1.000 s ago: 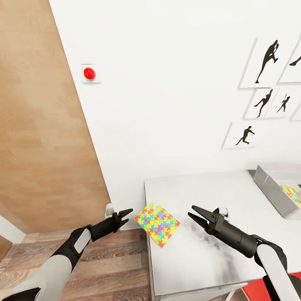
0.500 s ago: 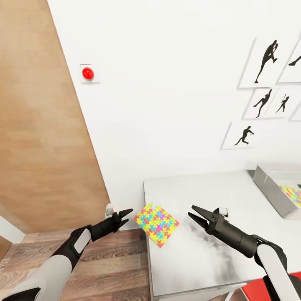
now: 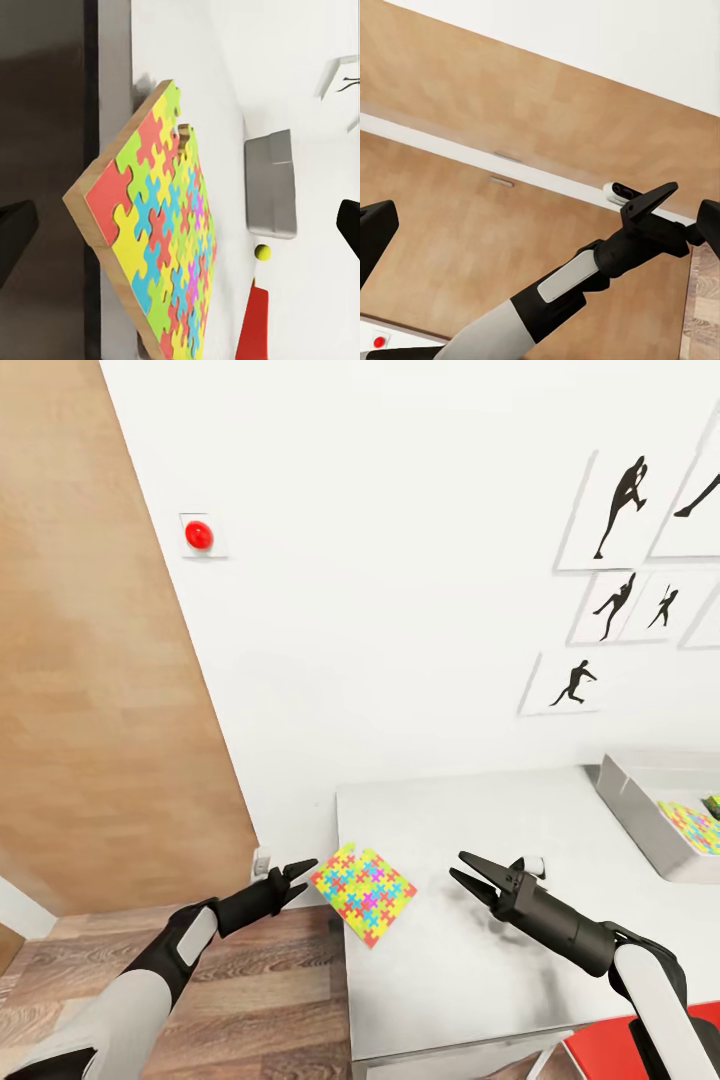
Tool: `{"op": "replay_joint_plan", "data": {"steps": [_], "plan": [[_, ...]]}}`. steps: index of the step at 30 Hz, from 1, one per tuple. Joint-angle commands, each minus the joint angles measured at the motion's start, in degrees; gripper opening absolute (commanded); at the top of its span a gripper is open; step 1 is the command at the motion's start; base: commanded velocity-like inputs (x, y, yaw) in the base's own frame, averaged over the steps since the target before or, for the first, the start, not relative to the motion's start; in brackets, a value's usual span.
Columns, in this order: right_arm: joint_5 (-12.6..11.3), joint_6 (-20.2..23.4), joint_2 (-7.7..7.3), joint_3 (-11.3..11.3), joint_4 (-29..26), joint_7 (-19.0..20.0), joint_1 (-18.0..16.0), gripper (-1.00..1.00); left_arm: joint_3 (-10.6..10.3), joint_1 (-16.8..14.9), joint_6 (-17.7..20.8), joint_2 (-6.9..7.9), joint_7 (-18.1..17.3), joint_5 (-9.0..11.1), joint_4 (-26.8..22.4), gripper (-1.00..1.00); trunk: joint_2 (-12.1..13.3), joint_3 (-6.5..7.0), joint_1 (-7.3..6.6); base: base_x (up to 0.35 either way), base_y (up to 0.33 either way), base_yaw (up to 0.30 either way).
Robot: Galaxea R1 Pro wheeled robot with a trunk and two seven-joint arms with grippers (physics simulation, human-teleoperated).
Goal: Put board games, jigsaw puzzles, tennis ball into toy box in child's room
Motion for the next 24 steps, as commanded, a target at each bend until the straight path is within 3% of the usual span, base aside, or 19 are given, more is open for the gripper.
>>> {"op": "replay_joint_plan", "data": {"steps": [1,24], "plan": [[0.13,0.28,0.01,-0.05,0.01,0.22,-0.04,1.00,0.10,-0.04,0.41,0.00,-0.17,0.22,0.02,1.00,-0.05,-0.06,0.01,-0.002,-0.005,0.000],[0.13,0.28,-0.04,-0.10,0.02,0.21,-0.04,1.00,0.05,-0.04,0.58,0.25,-0.48,0.39,-0.02,1.00,-0.05,-0.06,0.01,0.000,-0.001,0.000]]}}
